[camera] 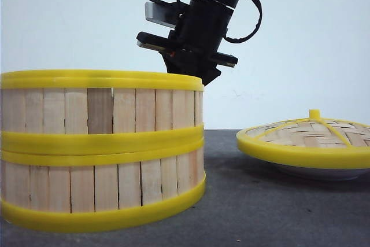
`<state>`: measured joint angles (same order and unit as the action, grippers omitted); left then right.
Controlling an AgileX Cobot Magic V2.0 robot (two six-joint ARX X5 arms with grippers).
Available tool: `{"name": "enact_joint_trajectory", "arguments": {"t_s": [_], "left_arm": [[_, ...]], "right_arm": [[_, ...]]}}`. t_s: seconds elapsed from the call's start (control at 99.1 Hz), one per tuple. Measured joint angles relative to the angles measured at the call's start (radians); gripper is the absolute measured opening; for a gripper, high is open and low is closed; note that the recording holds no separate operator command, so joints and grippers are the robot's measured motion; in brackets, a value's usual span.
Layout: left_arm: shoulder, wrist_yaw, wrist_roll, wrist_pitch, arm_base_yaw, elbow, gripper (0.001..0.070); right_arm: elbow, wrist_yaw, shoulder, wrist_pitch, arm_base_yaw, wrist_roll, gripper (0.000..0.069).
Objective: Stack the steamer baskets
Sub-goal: 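Open the right gripper and raise it away from the stack, then move the left gripper to the farthest basket and grip its rim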
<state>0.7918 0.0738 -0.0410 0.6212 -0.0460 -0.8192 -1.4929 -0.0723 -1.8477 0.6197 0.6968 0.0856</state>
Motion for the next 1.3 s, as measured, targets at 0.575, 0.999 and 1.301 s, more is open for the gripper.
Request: {"name": "enact_joint_trajectory", "arguments": {"t_s": [0.575,0.999,1.301], "left_arm": [[0.023,-0.018,0.0,0.0,0.003,0.0,0.0469],[0.407,-0.026,-0.003,-0.113,0.161,-0.121,0.0465],[0.682,-0.026,-0.003,-0.168,0.235,-0.224,0.0396]], "right_arm": [[-0.018,-0.005,0.063,0.105,-0.008,-0.004,0.0404],[-0.048,0.121,0.521,0.319,-0.146,-0.098,0.0403],[0.101,0.127,0.701,0.401,-0.389,-0.106,0.0403]]}}
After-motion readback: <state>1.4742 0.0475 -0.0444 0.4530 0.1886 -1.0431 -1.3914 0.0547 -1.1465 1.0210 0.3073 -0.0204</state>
